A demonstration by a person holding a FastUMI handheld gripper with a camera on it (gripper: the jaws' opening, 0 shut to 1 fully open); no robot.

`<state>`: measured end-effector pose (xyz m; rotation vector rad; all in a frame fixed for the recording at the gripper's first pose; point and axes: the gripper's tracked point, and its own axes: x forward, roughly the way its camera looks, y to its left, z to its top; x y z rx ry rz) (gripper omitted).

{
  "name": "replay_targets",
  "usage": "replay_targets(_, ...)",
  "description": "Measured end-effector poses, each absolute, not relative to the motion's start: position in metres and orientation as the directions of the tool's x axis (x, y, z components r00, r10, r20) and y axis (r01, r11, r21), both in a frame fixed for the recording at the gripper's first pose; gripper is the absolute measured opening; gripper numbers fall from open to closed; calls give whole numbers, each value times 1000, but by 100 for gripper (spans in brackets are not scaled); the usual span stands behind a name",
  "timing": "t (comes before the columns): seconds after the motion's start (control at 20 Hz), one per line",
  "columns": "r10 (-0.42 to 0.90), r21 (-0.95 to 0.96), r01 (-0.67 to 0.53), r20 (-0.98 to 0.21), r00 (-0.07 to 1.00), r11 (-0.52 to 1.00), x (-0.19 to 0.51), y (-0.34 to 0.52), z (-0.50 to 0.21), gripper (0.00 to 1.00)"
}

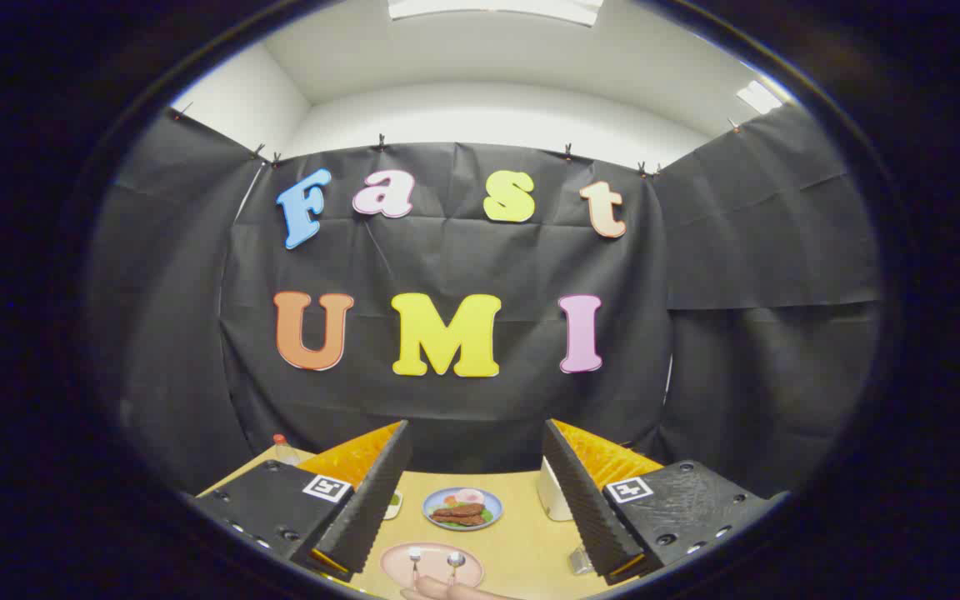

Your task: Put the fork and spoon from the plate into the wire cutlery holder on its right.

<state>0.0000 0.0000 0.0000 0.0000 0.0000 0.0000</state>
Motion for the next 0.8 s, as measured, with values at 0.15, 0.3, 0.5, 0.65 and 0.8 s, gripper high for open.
replay_targets(0.15,0,-7,-1,-23,1000,1000,-5,3,-4,95)
replay_targets(0.3,8,5,-7,-42,999,1000,-7,-3,-6,95)
replay_targets(0.5,8,26,-7,-63,998,1000,-6,-15,-10,95)
replay_targets(0.65,9,9,-8,-76,997,1000,-3,-25,-14,95)
replay_targets(0.8,19,-5,-20,-90,996,1000,-2,-27,-20,95)
